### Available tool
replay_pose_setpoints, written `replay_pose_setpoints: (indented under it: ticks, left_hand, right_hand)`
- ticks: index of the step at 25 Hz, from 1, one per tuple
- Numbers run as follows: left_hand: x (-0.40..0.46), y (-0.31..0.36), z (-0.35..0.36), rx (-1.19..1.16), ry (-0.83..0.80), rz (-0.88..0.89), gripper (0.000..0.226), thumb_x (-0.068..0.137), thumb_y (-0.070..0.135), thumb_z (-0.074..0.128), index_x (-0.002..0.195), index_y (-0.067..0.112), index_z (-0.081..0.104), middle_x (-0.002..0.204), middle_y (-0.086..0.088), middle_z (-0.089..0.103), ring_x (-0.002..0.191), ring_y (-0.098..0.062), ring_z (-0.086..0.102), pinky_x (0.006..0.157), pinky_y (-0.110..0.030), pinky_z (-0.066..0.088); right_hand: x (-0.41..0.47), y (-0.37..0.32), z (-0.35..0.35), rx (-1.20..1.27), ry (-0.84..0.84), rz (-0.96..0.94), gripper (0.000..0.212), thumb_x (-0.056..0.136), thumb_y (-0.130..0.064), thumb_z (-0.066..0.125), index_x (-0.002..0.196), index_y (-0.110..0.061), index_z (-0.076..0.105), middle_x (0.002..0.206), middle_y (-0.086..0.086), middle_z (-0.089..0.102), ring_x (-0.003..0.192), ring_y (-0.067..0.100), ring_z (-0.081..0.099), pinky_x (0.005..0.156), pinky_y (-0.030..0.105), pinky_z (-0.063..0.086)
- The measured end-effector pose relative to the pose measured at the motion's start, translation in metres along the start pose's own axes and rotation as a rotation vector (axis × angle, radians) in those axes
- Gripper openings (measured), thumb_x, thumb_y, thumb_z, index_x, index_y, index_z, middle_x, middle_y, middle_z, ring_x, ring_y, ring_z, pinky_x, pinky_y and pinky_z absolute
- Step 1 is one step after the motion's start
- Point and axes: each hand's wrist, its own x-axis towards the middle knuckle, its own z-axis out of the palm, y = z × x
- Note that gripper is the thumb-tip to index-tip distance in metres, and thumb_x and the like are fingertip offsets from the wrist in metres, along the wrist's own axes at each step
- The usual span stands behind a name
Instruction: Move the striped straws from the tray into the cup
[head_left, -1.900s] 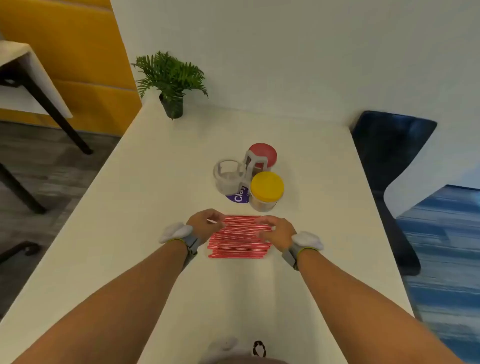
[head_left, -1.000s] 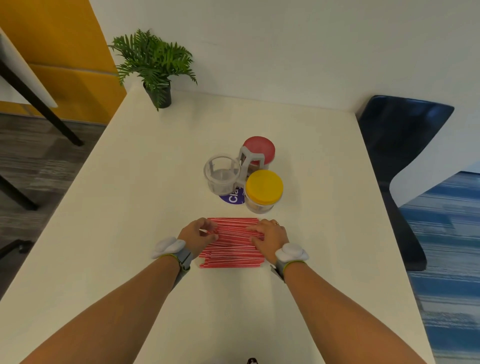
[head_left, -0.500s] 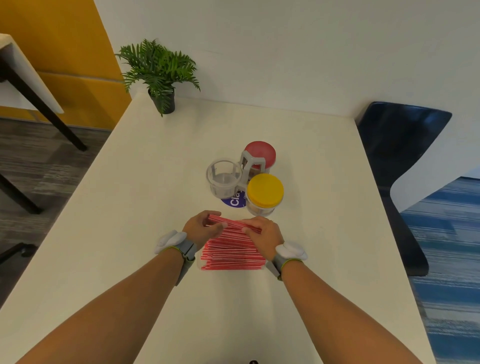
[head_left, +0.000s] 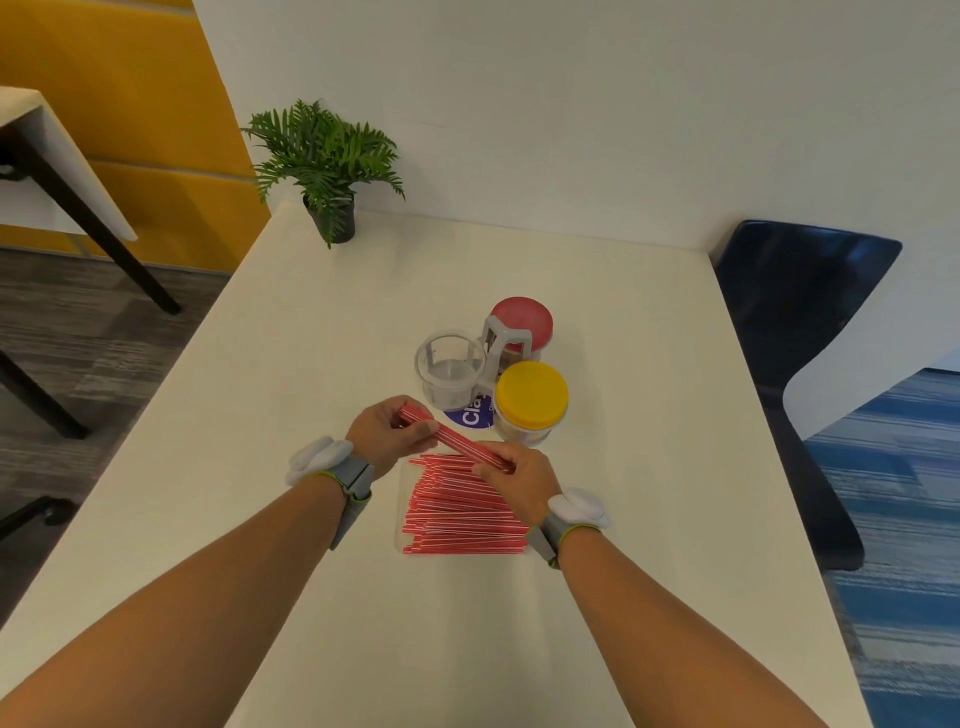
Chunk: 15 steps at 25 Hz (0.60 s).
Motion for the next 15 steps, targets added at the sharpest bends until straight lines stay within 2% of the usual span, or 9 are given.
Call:
replay_pose_setpoints:
  ticks: [3,5,6,8,10,12,14,15]
  left_hand:
    - [0.019,0.021,-0.024,0.000,0.068,0.087,0.023,0.081,-0.008,0.058,0.067,0.010,0.055,0.060,-0.011,0.058,0.041,-0.002,0.062,0.046,-0.009,0.051]
    - [0.035,0.035,-0.039,0.024,0.137,0.146,0.024,0.080,-0.007,0.059,0.066,0.012,0.055,0.064,-0.010,0.055,0.040,-0.001,0.061,0.046,-0.009,0.052]
    - [0.043,0.041,-0.045,0.048,0.175,0.164,0.025,0.080,-0.005,0.060,0.065,0.014,0.055,0.060,-0.009,0.057,0.040,0.000,0.060,0.046,-0.009,0.052]
    - [0.058,0.049,-0.050,0.100,0.257,0.193,0.026,0.080,0.000,0.063,0.063,0.019,0.056,0.049,0.002,0.063,0.039,0.001,0.060,0.047,-0.009,0.053]
    - [0.069,0.049,-0.046,0.128,0.321,0.203,0.028,0.080,0.003,0.064,0.062,0.022,0.055,0.052,0.002,0.062,0.038,0.003,0.059,0.047,-0.010,0.052]
    - [0.078,0.044,-0.038,0.157,0.359,0.186,0.029,0.080,0.005,0.064,0.061,0.025,0.053,0.059,-0.002,0.058,0.044,-0.004,0.062,0.055,-0.020,0.057]
    - [0.083,0.035,-0.028,0.187,0.370,0.157,0.029,0.079,0.008,0.066,0.061,0.028,0.054,0.061,-0.002,0.059,0.059,-0.023,0.065,0.071,-0.037,0.059]
    - [0.085,0.029,-0.024,0.206,0.365,0.144,0.027,0.079,0.010,0.066,0.061,0.027,0.054,0.062,-0.004,0.061,0.065,-0.026,0.065,0.076,-0.043,0.058]
  right_hand:
    - [0.000,0.014,-0.008,-0.078,0.012,0.059,0.045,0.077,-0.021,0.070,0.120,-0.023,0.055,0.100,-0.004,0.059,0.095,0.012,0.054,0.086,0.022,0.042]
    - [-0.002,0.022,-0.012,-0.204,-0.027,0.068,0.049,0.075,-0.027,0.072,0.121,-0.026,0.053,0.104,-0.004,0.057,0.102,0.014,0.048,0.089,0.026,0.038]
    - [-0.002,0.025,-0.012,-0.283,-0.057,0.062,0.050,0.074,-0.031,0.072,0.121,-0.028,0.053,0.108,-0.004,0.057,0.105,0.015,0.046,0.091,0.028,0.037]
    - [-0.002,0.030,-0.012,-0.412,-0.106,0.038,0.051,0.073,-0.036,0.071,0.120,-0.030,0.053,0.119,-0.001,0.056,0.111,0.018,0.043,0.097,0.033,0.038]
    - [-0.002,0.033,-0.011,-0.480,-0.109,0.017,0.049,0.072,-0.038,0.070,0.118,-0.031,0.055,0.122,0.000,0.056,0.113,0.020,0.043,0.100,0.038,0.038]
    - [0.001,0.035,-0.010,-0.512,-0.097,-0.002,0.045,0.074,-0.036,0.069,0.117,-0.031,0.056,0.121,0.000,0.057,0.112,0.021,0.045,0.100,0.040,0.038]
    - [0.004,0.037,-0.009,-0.543,-0.108,-0.008,0.042,0.076,-0.035,0.066,0.117,-0.031,0.056,0.120,0.000,0.056,0.112,0.021,0.045,0.101,0.038,0.037]
    - [0.005,0.037,-0.009,-0.559,-0.121,-0.010,0.041,0.078,-0.034,0.065,0.118,-0.031,0.056,0.121,0.000,0.055,0.113,0.021,0.045,0.101,0.038,0.035]
